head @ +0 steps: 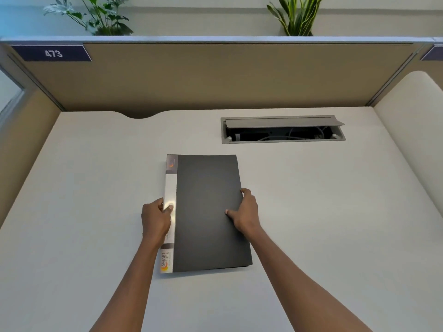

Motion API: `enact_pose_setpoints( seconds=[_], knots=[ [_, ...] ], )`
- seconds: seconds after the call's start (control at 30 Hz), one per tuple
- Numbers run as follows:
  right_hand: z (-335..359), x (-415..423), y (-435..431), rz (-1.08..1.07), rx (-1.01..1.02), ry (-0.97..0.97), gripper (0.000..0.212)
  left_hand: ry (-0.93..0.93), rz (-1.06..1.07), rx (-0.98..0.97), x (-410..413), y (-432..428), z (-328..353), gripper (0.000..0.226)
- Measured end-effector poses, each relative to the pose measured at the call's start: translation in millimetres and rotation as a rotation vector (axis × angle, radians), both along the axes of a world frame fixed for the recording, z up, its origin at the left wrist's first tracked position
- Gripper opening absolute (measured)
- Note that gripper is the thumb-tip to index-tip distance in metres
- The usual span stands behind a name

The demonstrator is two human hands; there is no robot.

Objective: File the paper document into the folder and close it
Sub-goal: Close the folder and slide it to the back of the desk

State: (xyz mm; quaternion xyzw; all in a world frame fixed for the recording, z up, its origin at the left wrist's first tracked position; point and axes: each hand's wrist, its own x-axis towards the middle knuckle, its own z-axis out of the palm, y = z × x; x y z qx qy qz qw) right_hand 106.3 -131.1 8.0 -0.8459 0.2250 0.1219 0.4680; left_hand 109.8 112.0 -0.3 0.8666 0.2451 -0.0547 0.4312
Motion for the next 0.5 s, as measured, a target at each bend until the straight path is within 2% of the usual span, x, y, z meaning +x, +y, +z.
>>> enact_pose_setpoints(
  seconds=[0.17,0.5],
  knots=[
    [4.0,44.8,40.0,0.024,-0.003,-0.001,0.078,0.016,0.014,0.063,46.1,34.8,3.3,0.028],
    [17.5,149.2,64.7,0.011,-0.052,-0.007,0.068,-0.002,-0.023,0.08,159.8,55.7,8.3,0.023]
  ],
)
